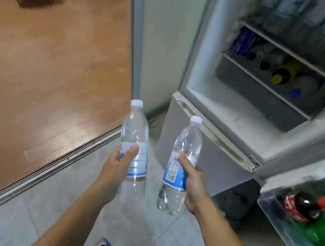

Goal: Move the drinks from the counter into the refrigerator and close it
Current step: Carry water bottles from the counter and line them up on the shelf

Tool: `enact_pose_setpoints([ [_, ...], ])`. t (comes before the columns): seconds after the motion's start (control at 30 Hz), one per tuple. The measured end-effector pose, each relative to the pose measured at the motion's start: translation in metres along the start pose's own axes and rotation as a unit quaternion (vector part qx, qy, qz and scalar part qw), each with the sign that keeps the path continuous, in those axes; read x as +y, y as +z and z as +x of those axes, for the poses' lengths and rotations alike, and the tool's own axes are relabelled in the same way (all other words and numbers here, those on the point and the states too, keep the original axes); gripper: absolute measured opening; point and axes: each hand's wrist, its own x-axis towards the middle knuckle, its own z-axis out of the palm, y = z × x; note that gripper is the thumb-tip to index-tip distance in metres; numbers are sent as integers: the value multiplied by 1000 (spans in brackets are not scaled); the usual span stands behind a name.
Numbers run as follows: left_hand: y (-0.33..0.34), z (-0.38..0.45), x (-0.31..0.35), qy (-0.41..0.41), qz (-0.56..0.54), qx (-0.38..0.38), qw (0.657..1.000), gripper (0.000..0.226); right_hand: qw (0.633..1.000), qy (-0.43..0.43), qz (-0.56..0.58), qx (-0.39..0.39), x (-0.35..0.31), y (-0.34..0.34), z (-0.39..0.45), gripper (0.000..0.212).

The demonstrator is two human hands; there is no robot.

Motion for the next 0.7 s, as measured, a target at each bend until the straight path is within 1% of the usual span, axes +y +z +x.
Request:
enact_pose_setpoints([
  [0.07, 4, 25, 24, 8, 16, -43, 999, 22, 999, -25, 15, 31, -17, 10, 7, 79],
  [0.13, 14, 46, 44, 20, 31, -81, 996, 16, 997, -46, 39, 56, -33, 16, 13, 78],
  [0.27, 49, 78, 78, 42, 58, -149, 986, 18, 990, -94, 67, 87, -65, 15, 24, 64],
  [0.33, 72, 94, 95, 45, 67, -185, 979, 12, 985, -120, 79, 99, -86, 9, 33, 58],
  [0.4, 98, 108, 112, 49, 76, -221, 971, 10, 979, -141, 86, 116, -108, 1, 43, 57],
  [0.5, 135, 125, 134, 60, 60, -252, 964, 22, 969, -177, 108, 135, -141, -13, 60, 52],
  [0.6, 169, 141, 153, 62, 36, -273, 959, 37, 958, -199, 138, 152, -173, -29, 77, 33],
  [0.63, 179, 147, 158, 64, 31, -278, 958, 39, 955, -203, 144, 161, -183, -34, 83, 30],
  [0.7, 200, 159, 169, 81, 36, -286, 954, 37, 947, -216, 152, 181, -204, -44, 94, 28],
])
